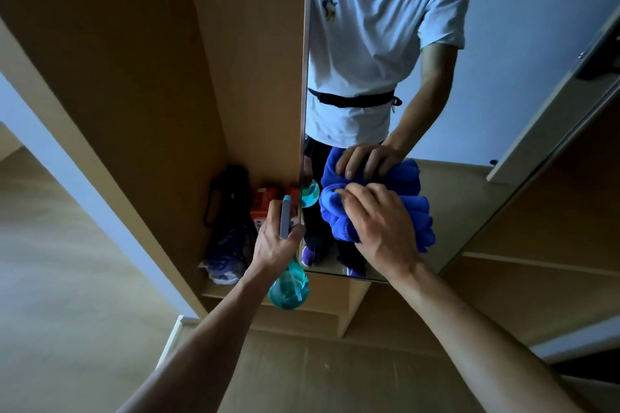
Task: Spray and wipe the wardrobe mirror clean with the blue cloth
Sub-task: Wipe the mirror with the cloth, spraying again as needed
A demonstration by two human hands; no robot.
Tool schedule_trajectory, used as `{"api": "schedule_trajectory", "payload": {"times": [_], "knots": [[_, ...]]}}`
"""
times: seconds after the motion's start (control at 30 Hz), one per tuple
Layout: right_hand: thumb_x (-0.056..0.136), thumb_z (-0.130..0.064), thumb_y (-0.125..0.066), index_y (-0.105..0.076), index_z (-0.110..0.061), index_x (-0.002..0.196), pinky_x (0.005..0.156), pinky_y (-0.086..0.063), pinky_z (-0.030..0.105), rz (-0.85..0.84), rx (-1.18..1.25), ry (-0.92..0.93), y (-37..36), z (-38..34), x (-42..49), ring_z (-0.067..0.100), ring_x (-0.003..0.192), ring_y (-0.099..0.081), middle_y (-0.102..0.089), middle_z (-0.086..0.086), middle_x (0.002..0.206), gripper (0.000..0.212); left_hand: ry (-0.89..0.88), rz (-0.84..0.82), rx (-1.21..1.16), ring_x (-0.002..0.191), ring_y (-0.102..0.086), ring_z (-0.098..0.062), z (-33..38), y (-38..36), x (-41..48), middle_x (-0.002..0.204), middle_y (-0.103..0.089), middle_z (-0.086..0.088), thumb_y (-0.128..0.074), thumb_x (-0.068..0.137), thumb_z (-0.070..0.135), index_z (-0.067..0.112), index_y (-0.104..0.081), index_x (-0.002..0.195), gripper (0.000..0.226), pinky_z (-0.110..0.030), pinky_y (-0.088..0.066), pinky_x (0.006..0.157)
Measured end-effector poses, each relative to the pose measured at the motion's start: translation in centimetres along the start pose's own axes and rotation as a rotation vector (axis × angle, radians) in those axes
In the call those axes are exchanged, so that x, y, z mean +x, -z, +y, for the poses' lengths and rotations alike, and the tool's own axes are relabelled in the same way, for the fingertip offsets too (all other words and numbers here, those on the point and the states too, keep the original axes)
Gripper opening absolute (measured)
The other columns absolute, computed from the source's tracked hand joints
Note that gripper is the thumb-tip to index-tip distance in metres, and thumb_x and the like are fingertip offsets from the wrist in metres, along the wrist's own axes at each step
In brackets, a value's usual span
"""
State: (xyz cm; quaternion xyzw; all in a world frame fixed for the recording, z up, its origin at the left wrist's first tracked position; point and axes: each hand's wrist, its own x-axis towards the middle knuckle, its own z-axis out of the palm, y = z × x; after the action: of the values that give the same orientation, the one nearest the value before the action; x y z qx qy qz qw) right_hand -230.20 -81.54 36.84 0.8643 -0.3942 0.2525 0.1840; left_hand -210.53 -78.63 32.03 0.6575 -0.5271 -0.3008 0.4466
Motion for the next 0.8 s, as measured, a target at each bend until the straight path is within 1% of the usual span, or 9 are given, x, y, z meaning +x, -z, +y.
{"api": "schedule_trajectory", "payload": {"times": [0.1,0.17,0.27,0.33,0.47,0.57,0.67,0.73,0.8], "knots": [[0.092,-0.006,-0.047,-0.057,-0.008,0.129,0.084,-0.049,0.042,-0.134,-0.026,0.047,-2.6,-0.6,-1.8,0.03,0.102,-0.056,-0.06,0.009,0.125,0.038,-0.004,-0.007,-0.004,0.072,-0.055,-0.026,0.0,-0.1,-0.1,0.084,-0.055,-0.006,-0.052,0.076,0.034,0.011,-0.047,0.113,0.043,-0.036,-0.045,0.06],[0.092,-0.007,-0.049,-0.056,-0.009,0.128,0.081,-0.05,0.042,-0.208,-0.04,0.064,-4.3,-1.0,-3.1,0.03,0.099,-0.056,-0.06,0.009,0.122,0.036,-0.006,-0.001,0.003,0.071,-0.054,-0.027,-0.1,-0.2,-0.2,0.085,-0.056,-0.007,-0.052,0.077,0.035,0.012,-0.047,0.113,0.043,-0.037,-0.045,0.06],[0.086,-0.01,-0.059,-0.057,-0.012,0.124,0.08,-0.05,0.04,-0.314,-0.042,0.061,-5.4,-1.5,-4.0,0.027,0.097,-0.055,-0.061,0.007,0.117,0.037,0.003,0.008,0.015,0.077,-0.058,-0.034,-0.2,-0.5,-0.1,0.088,-0.058,-0.012,-0.051,0.077,0.036,0.013,-0.047,0.111,0.041,-0.045,-0.049,0.064],[0.085,-0.011,-0.061,-0.057,-0.013,0.124,0.081,-0.05,0.04,-0.333,-0.029,0.054,-5.4,-1.5,-4.0,0.027,0.098,-0.056,-0.06,0.007,0.118,0.039,-0.037,-0.003,0.03,0.076,-0.056,-0.034,-0.5,-0.8,-0.2,0.089,-0.057,-0.012,-0.052,0.078,0.035,0.012,-0.047,0.11,0.039,-0.041,-0.047,0.062],[0.092,-0.013,-0.037,-0.057,-0.011,0.126,0.083,-0.05,0.041,-0.279,0.02,-0.014,-3.5,-0.5,-3.3,0.029,0.102,-0.057,-0.061,0.009,0.12,0.04,-0.14,-0.003,0.013,0.073,-0.049,-0.01,-0.9,-1.2,-0.6,0.088,-0.05,0.005,-0.049,0.076,0.046,0.014,-0.049,0.112,0.048,-0.018,-0.038,0.062],[0.089,-0.012,-0.039,-0.057,-0.011,0.128,0.087,-0.048,0.042,-0.226,0.015,-0.061,-1.2,0.8,-2.7,0.031,0.107,-0.055,-0.059,0.009,0.126,0.043,-0.198,-0.002,0.048,0.084,-0.049,0.0,-1.1,-1.5,-0.8,0.098,-0.048,0.008,-0.049,0.074,0.048,0.012,-0.05,0.123,0.06,-0.009,-0.039,0.066],[0.081,-0.005,-0.055,-0.059,-0.011,0.126,0.086,-0.045,0.042,-0.115,-0.013,-0.092,1.3,2.4,-1.9,0.031,0.105,-0.055,-0.059,0.008,0.126,0.045,-0.23,-0.024,0.085,0.088,-0.047,-0.009,-1.4,-2.2,-1.1,0.108,-0.048,-0.001,-0.049,0.073,0.049,0.009,-0.051,0.121,0.063,-0.016,-0.037,0.066],[0.08,-0.003,-0.062,-0.061,-0.012,0.124,0.086,-0.044,0.042,-0.027,-0.028,-0.123,2.9,3.4,-1.6,0.031,0.103,-0.055,-0.06,0.008,0.124,0.045,-0.243,-0.037,0.106,0.094,-0.047,-0.014,-1.6,-2.7,-1.2,0.118,-0.046,-0.006,-0.048,0.073,0.05,0.008,-0.051,0.121,0.065,-0.015,-0.035,0.065],[0.082,-0.004,-0.064,-0.063,-0.012,0.123,0.086,-0.043,0.042,0.038,-0.037,-0.133,3.8,4.0,-1.7,0.031,0.102,-0.055,-0.061,0.008,0.123,0.042,-0.247,-0.039,0.12,0.098,-0.046,-0.015,-1.7,-3.0,-1.3,0.128,-0.043,-0.007,-0.047,0.071,0.051,0.008,-0.052,0.118,0.065,-0.011,-0.034,0.064]]}}
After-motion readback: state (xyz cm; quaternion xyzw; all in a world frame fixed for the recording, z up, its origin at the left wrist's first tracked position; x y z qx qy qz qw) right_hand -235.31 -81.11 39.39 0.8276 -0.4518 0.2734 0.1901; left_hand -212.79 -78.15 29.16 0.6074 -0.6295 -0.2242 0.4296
